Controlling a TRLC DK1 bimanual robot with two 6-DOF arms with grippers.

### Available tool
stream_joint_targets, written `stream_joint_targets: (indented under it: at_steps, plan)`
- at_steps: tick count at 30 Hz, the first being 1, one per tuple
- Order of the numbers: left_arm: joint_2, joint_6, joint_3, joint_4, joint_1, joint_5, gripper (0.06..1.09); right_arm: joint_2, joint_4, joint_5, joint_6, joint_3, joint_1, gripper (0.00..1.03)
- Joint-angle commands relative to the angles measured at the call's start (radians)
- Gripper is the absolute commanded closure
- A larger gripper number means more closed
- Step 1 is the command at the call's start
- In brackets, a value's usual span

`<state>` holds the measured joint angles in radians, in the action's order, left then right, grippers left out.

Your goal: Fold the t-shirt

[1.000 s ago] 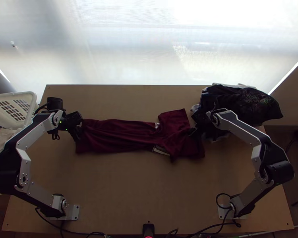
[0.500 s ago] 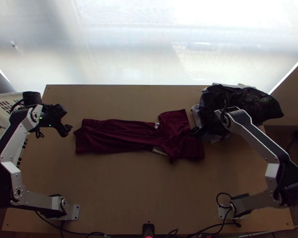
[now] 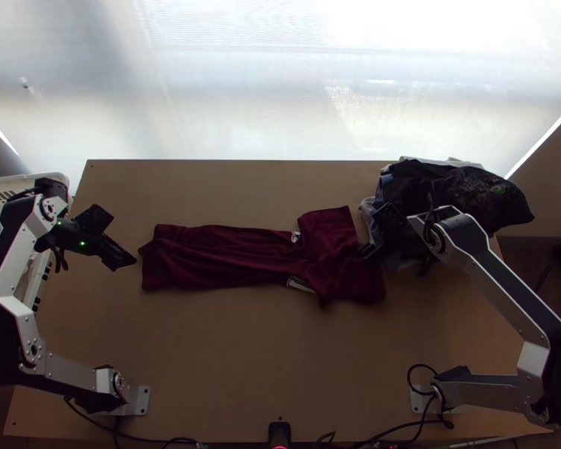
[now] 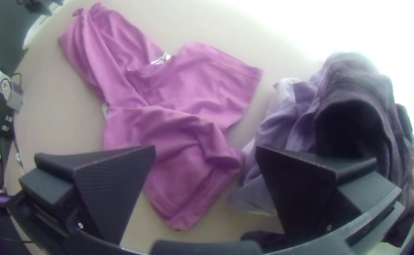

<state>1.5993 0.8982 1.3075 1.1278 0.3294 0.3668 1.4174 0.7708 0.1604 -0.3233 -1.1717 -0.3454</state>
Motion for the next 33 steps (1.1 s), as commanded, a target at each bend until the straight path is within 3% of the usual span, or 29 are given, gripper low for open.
stream_joint_targets:
  at_steps: [1, 4, 14, 22, 25, 33]
  plan:
    - [0.140, -0.056, 0.079, 0.268, 0.069, 0.178, 0.11, -0.029, 0.010, 0.002, 0.024, 0.023, -0.040, 0.05]
    - [0.203, -0.127, 0.116, 0.265, 0.105, 0.225, 0.11, -0.037, 0.010, 0.001, 0.040, 0.033, -0.067, 0.05]
    - [0.317, -0.208, 0.147, 0.250, 0.119, 0.336, 0.11, -0.058, 0.010, 0.002, 0.063, 0.056, -0.124, 0.05]
    - [0.264, -0.245, 0.102, 0.244, 0.106, 0.368, 0.11, -0.078, 0.010, 0.002, 0.067, 0.090, -0.185, 0.05]
    - [0.240, -0.257, 0.021, 0.142, 0.106, 0.351, 0.11, -0.072, 0.005, 0.002, 0.067, 0.101, -0.205, 0.05]
    - [0.321, -0.269, -0.005, 0.078, 0.108, 0.347, 0.11, -0.075, 0.002, 0.001, 0.066, 0.092, -0.210, 0.05]
